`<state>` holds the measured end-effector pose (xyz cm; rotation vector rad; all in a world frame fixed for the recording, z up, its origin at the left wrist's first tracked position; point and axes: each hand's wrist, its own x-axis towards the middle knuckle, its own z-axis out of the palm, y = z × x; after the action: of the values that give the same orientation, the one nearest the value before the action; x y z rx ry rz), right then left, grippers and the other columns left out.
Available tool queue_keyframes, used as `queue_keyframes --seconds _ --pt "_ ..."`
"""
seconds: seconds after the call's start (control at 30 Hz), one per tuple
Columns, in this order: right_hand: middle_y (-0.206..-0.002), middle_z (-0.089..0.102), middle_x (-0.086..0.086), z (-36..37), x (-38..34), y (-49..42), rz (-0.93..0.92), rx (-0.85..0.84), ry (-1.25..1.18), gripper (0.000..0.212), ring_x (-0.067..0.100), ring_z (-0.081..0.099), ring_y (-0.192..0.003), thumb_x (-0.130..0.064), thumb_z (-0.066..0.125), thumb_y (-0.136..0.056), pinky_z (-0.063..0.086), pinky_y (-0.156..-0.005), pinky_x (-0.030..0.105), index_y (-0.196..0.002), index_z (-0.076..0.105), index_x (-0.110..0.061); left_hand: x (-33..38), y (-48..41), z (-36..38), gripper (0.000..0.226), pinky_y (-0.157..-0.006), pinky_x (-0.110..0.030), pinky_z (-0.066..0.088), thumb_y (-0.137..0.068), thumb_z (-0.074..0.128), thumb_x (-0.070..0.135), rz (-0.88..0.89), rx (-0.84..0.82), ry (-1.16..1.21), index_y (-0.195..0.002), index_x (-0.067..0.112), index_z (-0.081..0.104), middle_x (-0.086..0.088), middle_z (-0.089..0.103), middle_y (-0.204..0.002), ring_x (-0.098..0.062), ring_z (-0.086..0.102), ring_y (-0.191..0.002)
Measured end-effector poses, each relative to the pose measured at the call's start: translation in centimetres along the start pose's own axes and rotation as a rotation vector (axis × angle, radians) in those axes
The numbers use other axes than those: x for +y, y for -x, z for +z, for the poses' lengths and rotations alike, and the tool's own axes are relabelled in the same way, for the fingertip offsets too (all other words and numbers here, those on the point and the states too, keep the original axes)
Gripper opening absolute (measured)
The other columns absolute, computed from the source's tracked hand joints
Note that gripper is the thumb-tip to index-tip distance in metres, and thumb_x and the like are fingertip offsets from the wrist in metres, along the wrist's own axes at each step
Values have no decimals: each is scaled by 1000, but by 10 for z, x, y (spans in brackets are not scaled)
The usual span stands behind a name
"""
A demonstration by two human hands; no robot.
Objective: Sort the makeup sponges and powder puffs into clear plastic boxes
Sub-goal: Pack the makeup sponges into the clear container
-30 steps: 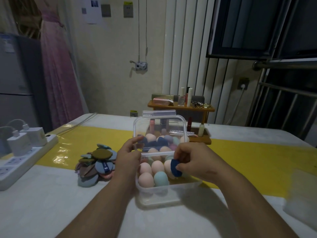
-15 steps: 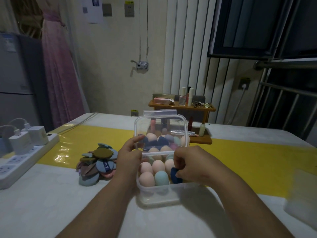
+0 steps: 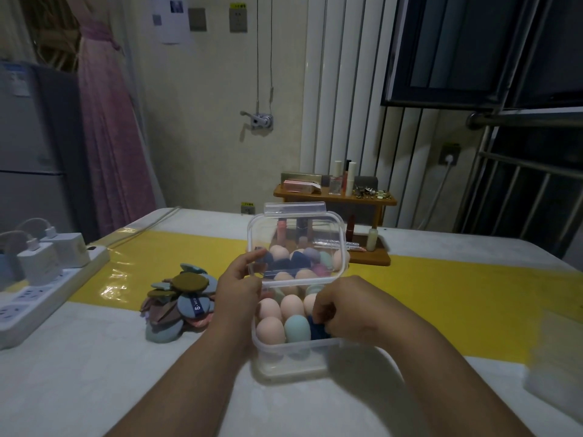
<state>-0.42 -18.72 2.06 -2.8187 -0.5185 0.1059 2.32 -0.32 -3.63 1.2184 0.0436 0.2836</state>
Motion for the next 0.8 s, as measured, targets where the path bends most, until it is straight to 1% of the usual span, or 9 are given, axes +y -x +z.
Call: queue_keyframes --seconds 0.1,0.17,0.27,0.37,0.47,0.53,0.6,0.7,0.8 --pt "-92 61 -6 0 -1 1 -25 34 16 24 14 56 -82 -11 71 -81 46 -62 21 -84 66 -34 0 0 0 68 -62 -32 56 -73 38 -16 2 1 -1 -102 33 75 -6 69 -114 -29 71 -93" --pt "-92 62 -4 0 -1 0 -37 61 55 23 15 55 -81 -12 72 -80 43 -59 21 -76 60 -31 1 0 1 68 -63 -34 56 -73 37 -16 2 0 3 -102 32 75 -7 68 -115 -32 70 -97" --pt "-89 61 -5 -1 2 0 -42 78 34 28 14 55 -81 -12 74 -78 47 -61 25 -68 55 -31 3 2 1 68 -64 -34 56 -74 37 -17 -3 6 -1 -101 32 75 -6 67 -116 -31 69 -98" --pt "-86 60 -11 -2 8 1 -17 133 -94 24 10 56 -83 -14 74 -79 53 -69 27 -70 59 -31 5 3 1 67 -65 -34 58 -77 37 -16 -13 4 -6 -102 33 75 -4 67 -116 -29 69 -98" --pt "-80 60 -13 -4 16 -1 0 236 -247 23 6 55 -79 -10 68 -78 48 -64 24 -69 62 -31 5 5 1 66 -66 -36 58 -77 37 -16 -31 -12 -3 -104 32 74 -4 67 -117 -30 69 -99" --pt "-76 60 -10 -3 21 -3 -7 303 -323 26 7 56 -75 -6 62 -78 45 -62 23 -67 61 -30 6 5 1 66 -67 -36 59 -78 37 -15 -43 -15 7 -104 32 74 -3 66 -118 -30 69 -100" --pt "-74 60 -8 0 28 -5 -4 372 -391 27 8 56 -73 -3 61 -77 45 -62 22 -66 59 -28 6 5 1 66 -66 -36 59 -78 37 -14 -47 -12 4 -103 34 74 -3 66 -118 -29 69 -99" --pt "-69 59 -8 6 41 -10 39 511 -470 28 1 54 -65 -1 62 -77 39 -53 12 -65 58 -26 5 4 0 66 -62 -32 58 -79 37 -14 -47 0 6 -102 35 74 -1 66 -117 -27 69 -97" --pt "-74 63 -9 13 60 -18 155 618 -529 28 4 56 -69 -2 60 -80 42 -55 20 -70 59 -28 4 3 0 67 -63 -33 58 -78 38 -14 -44 6 4 -101 36 75 -1 66 -117 -26 70 -96"
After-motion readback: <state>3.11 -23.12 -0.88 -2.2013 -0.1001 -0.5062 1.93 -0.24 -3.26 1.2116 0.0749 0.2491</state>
